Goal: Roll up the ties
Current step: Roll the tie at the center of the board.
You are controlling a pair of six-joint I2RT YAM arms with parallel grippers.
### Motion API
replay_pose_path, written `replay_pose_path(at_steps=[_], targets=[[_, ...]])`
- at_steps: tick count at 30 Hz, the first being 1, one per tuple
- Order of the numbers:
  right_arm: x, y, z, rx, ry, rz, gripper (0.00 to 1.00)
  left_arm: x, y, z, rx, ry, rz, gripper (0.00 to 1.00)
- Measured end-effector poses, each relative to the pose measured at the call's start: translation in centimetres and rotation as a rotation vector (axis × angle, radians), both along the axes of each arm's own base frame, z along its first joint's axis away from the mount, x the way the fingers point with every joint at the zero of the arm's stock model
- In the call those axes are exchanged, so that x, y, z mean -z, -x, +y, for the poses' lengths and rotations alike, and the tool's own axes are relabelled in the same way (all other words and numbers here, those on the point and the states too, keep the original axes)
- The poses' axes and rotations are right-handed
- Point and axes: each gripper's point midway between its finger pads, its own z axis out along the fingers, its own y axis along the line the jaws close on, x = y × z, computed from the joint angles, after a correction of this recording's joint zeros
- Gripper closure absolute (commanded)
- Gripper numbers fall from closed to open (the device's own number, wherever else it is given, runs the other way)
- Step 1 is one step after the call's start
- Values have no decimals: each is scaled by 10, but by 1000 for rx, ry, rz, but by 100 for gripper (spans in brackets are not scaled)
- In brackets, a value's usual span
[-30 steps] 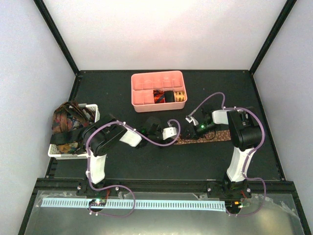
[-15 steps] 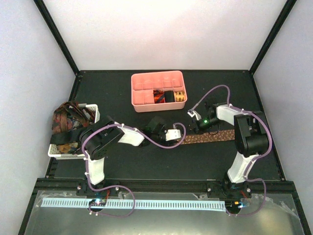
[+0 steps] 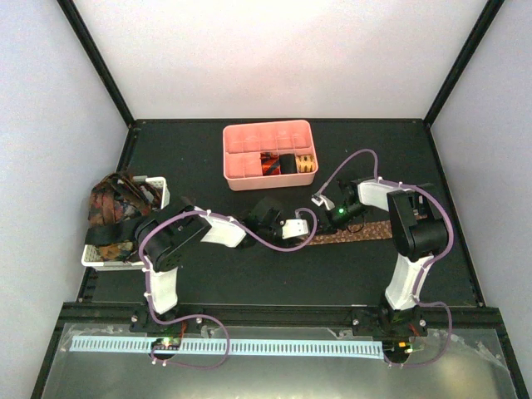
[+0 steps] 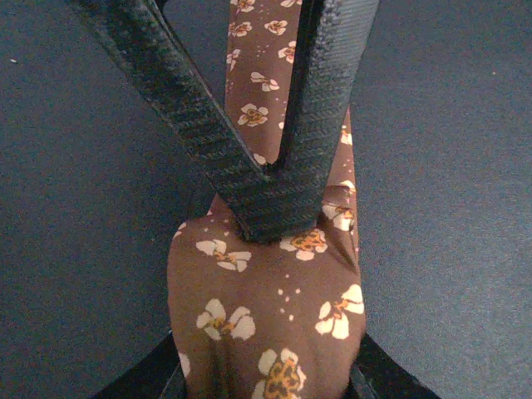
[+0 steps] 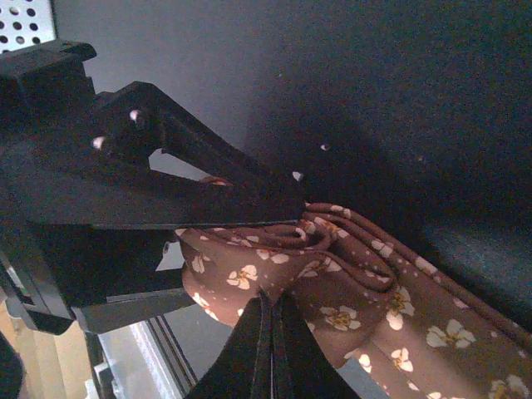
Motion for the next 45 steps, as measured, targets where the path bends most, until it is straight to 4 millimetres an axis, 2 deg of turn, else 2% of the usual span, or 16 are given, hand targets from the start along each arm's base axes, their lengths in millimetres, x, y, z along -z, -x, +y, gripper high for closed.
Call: replay_pose_path(at_steps=[5, 9, 11, 13, 14, 16, 26, 29, 30, 33, 35, 38, 39, 40, 45], targets=[[1, -2, -2, 4, 9, -5, 98, 0, 0, 0, -1, -1, -2, 69], [3, -2, -5, 14, 8, -3, 98, 0, -1, 0, -4, -1, -6, 63], [4, -1, -6, 16, 8, -2, 97, -1, -2, 0, -7, -2, -9, 65], [5, -1, -6, 18, 6, -2, 66, -1, -2, 0, -7, -2, -9, 66], [4, -1, -6, 19, 4, -1, 59, -1, -2, 0, -7, -2, -9, 66], [3, 0, -6, 22, 0, 5, 54, -1, -2, 0, -7, -2, -8, 67], [0, -2, 1, 22, -9, -6, 54, 0, -1, 0, -6, -2, -8, 67], [3, 0, 6, 15, -5, 2, 56, 0, -1, 0, -6, -2, -8, 67], [3, 0, 6, 15, -3, 4, 61, 0, -1, 0, -6, -2, -8, 67], [4, -3, 8, 17, 3, 5, 88, 0, -1, 0, -6, -2, -8, 67], [5, -3, 9, 14, 8, 3, 97, 0, -1, 0, -6, -3, -7, 67], [5, -3, 8, 10, 12, 2, 98, 0, -1, 0, -6, -3, -7, 66], [5, -3, 8, 6, 12, -1, 98, 0, -1, 0, -6, -3, -7, 64], [4, -3, 7, 5, 11, -3, 98, 0, -1, 0, -7, -3, -7, 57], [7, -4, 0, 13, 11, -8, 98, -5, -4, 3, -27, 10, -18, 11]])
